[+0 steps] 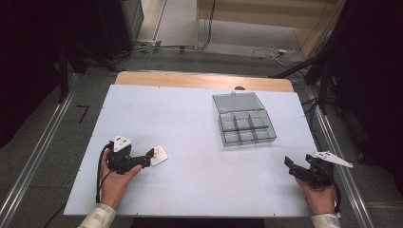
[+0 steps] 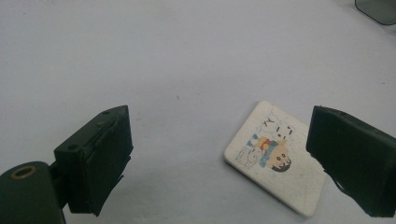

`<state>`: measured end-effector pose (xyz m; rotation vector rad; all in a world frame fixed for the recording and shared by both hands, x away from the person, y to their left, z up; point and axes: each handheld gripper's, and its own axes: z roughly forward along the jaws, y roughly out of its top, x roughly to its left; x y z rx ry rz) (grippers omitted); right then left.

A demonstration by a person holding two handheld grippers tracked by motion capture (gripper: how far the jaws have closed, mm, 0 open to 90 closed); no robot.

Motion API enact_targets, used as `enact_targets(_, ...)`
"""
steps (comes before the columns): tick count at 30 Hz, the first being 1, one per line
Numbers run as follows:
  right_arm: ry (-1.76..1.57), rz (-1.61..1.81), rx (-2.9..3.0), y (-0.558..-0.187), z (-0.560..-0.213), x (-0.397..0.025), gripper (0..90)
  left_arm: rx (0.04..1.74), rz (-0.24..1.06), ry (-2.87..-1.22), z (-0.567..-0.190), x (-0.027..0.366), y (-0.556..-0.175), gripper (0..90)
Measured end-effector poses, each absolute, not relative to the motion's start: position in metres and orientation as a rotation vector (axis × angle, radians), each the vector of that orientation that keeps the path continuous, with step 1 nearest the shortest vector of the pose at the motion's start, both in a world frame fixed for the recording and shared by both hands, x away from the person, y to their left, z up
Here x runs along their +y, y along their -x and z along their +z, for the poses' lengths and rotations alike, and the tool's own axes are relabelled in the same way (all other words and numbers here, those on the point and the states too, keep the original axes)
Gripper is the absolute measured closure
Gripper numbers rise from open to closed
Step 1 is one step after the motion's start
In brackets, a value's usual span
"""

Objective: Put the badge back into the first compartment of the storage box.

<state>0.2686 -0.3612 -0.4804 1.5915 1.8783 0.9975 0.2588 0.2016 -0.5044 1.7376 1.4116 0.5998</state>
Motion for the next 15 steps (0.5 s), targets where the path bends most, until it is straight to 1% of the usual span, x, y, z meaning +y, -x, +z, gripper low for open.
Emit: enact_targets(15, -1.594, 0.997, 1.881, -0.269, -0.480, -0.360, 12.5, 1.344, 0.586, -1.804, -0.510, 0.187, -0.262, 7.7)
